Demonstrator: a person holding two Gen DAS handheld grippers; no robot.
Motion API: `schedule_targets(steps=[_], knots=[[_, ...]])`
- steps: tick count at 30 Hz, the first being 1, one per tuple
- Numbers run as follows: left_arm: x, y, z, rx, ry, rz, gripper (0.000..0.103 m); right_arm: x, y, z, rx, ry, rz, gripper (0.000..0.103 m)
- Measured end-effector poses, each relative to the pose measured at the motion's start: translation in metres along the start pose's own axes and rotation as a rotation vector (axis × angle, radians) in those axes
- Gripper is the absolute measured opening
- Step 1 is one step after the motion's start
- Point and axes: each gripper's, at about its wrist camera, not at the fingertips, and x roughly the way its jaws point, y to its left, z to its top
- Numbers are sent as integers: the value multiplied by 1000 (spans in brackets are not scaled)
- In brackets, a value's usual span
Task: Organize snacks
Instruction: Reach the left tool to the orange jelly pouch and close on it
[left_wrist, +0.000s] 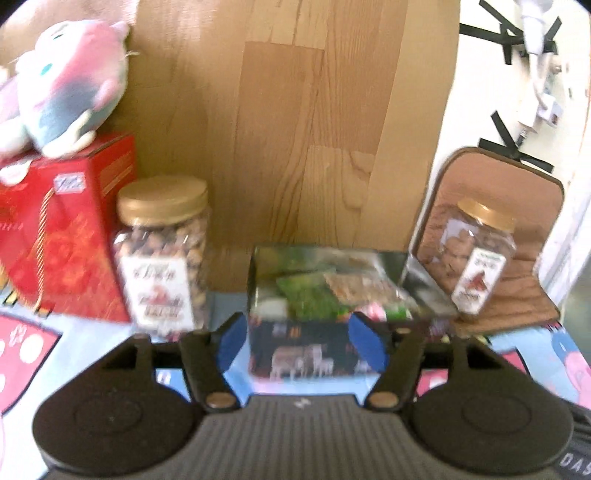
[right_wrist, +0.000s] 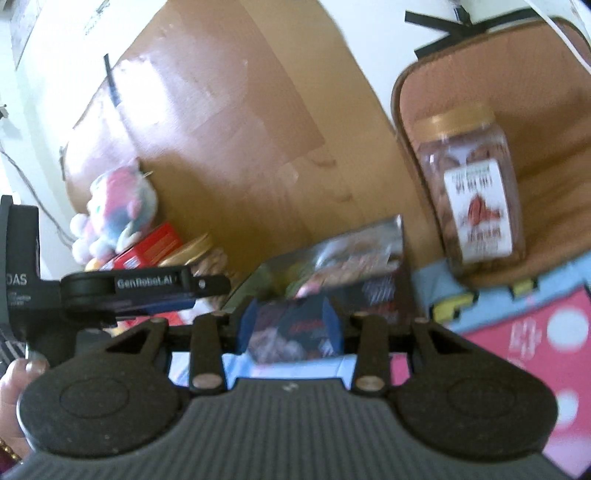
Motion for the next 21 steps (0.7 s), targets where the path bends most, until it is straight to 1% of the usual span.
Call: schedule_targets(steps=[4,6,8,9,12,13,14,16,21], knots=[[-20,14,-28,-18,29,-6,65,-11,16,-24,-7,61,15,44],[-28,23,-44,-32,51,-10,68,-13,26,-36,-26,100,13,44],[-36,31,-60,-52,74,-10,75,-17,31,-47,-36,135,9,45],[-39,36,-68,-66,87,-10,76,-21,32,-52,-40,149,11,45],[-46,42,-87,-86,118,-19,81,-32,39,-64,-50,176,5,49],[-48,42,-93,-83,126,-20,84,-37,40,-67,-54,179,0,51],[-50,42,-97,-78,132,-18,91,-41,41,-70,-56,177,-10,53],[-55,41,-105,-69,132,-5,102,-49,42,-72,-53,165,-40,57],[-66,34,-116,-35,124,30,103,-65,43,-71,-16,118,-98,57]])
